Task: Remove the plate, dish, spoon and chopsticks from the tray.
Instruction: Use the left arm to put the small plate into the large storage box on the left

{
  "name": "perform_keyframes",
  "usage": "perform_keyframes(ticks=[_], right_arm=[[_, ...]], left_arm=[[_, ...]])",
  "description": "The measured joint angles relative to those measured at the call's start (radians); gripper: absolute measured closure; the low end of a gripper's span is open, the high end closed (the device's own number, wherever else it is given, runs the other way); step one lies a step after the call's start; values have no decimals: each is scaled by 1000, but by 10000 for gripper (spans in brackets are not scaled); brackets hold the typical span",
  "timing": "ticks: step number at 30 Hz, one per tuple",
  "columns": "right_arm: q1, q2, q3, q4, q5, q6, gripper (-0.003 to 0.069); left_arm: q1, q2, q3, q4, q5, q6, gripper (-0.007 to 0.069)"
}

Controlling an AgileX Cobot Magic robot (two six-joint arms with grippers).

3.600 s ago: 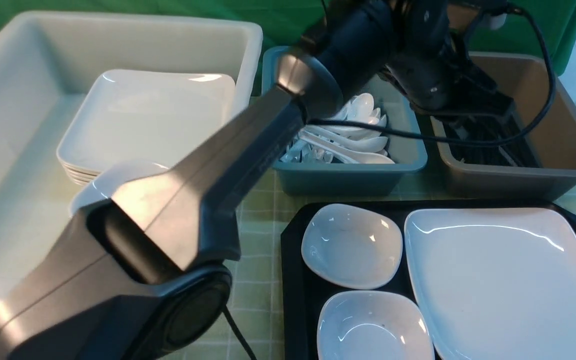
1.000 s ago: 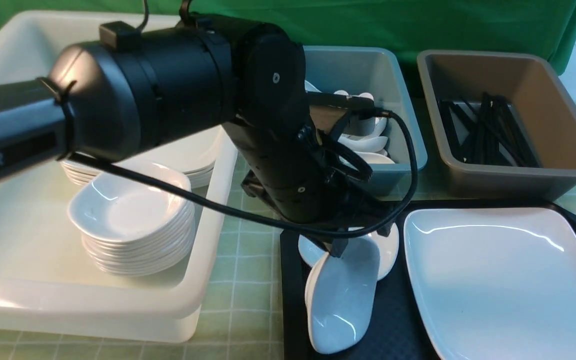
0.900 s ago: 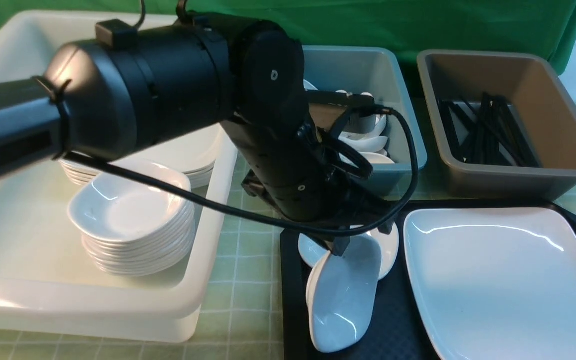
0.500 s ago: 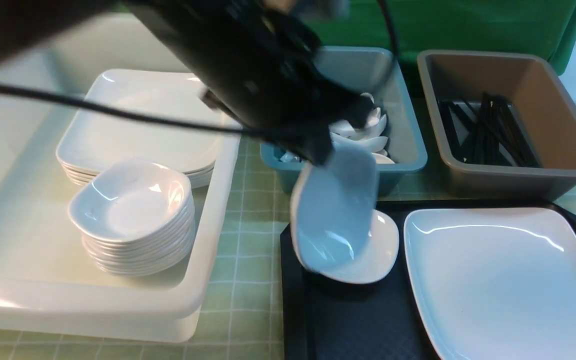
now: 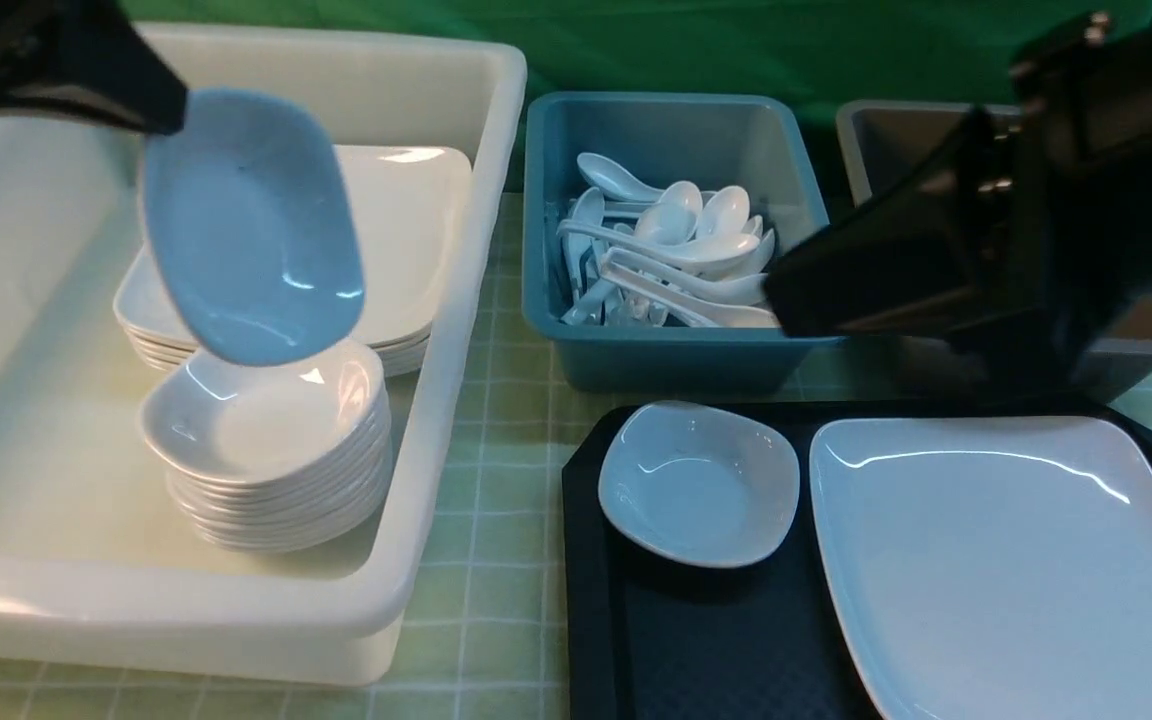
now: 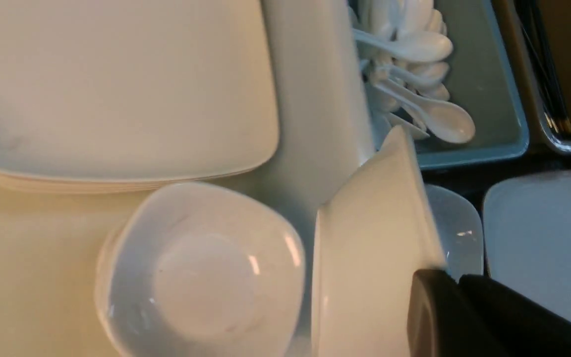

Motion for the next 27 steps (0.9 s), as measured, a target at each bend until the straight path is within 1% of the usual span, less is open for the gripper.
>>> perform_keyframes(ticks=[3,4,8,11,14,17,20,23,25,27], right_arm=[[48,51,-36,-2,-15,0,652],[52,60,-40,-2,-21,0,652],[55,73,-41,-4,-45,5,652],[55,74,-41,-5,-59,15,652],[55,79,-44,-5,-59,18,652],[55,95,-48,-5,-59,18,652],[55,102,-49,-5,-59,22,652],[55,103,-53,-5,-58,23,652],[55,103,-56,-5,-58,23,652],[55,103,-57,-5,-58,26,652]], left_arm=[[126,6,124,-137,-60,78,615],[149,10,161,-171,-86,100,615],[181,21,272,-248,-164,161,615],[182,31,359,-298,-209,198,615],[182,31,392,-304,-232,206,615],[182,31,441,-304,-287,212,615],[183,31,451,-302,-300,212,615],[183,38,451,-267,-299,206,605],[183,41,452,-224,-295,185,581],[183,42,456,-157,-287,153,520]])
